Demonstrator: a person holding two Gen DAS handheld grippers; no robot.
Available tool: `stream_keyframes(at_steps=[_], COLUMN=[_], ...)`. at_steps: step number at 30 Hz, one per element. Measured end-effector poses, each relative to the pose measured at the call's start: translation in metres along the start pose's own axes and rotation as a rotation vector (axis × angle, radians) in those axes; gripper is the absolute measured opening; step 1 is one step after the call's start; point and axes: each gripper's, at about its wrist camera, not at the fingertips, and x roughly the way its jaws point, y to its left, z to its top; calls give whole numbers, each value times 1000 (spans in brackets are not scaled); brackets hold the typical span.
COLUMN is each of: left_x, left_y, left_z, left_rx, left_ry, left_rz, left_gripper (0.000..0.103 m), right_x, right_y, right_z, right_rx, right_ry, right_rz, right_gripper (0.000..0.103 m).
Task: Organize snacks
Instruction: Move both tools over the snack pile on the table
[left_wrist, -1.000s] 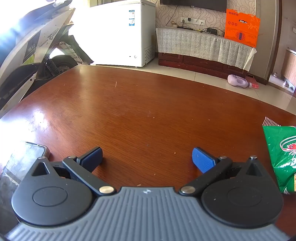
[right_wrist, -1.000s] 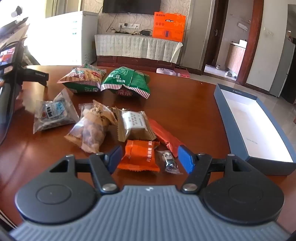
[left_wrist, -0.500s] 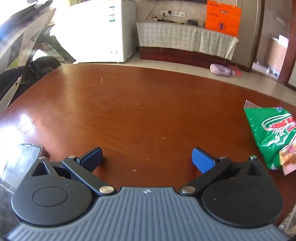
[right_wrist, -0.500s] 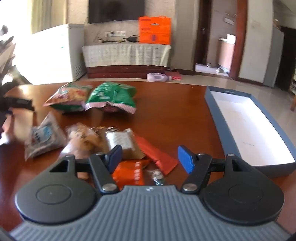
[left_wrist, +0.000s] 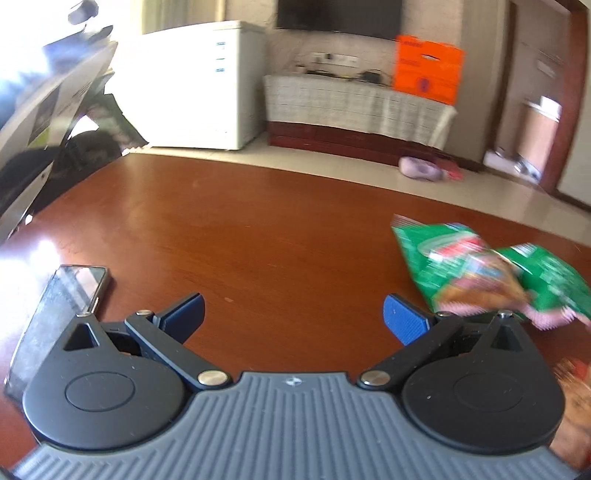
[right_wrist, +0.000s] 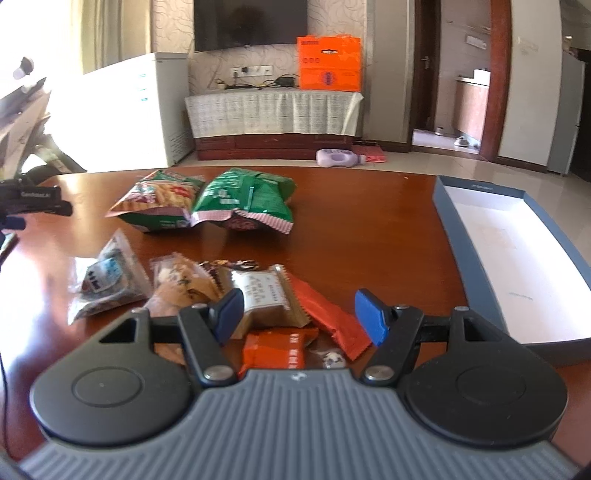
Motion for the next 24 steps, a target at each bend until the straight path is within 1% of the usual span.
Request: stream_keyframes(at_steps=[4, 7, 9, 11, 13, 17, 20, 24], left_x=[-45, -75, -96, -117, -130, -142, -138, -122], left_y=[-32, -54, -66, -72, -79, -88, -95, -98], left_z=[-18, -33, -44, -60, -74, -89, -93, -90], left_rx=[53, 70, 95, 127, 158, 174, 194, 203], left_ry=[-46, -75, -101, -127, -125, -113, -109, -73], left_rz=[-30, -83, -90, -116, -145, -167, -191, -179], left_gripper=[103, 103, 103, 103, 103, 103, 103, 103], right_x=[-7, -14, -22, -29, -38, -49, -53, -53], right_y=[2, 1, -1, -8, -13, -19, -19, -18], right_z=[-3, -8, -12, -14, -18, -25, -28, -28], right_rx=[2, -21, -36, -26, -19, -35, -45, -49], right_ry=[3, 2, -5, -3, 0, 4, 8, 5], right_rz=[40, 71, 84, 93, 97, 100, 109, 125], right_gripper=[69, 69, 69, 69, 69, 69, 69, 69])
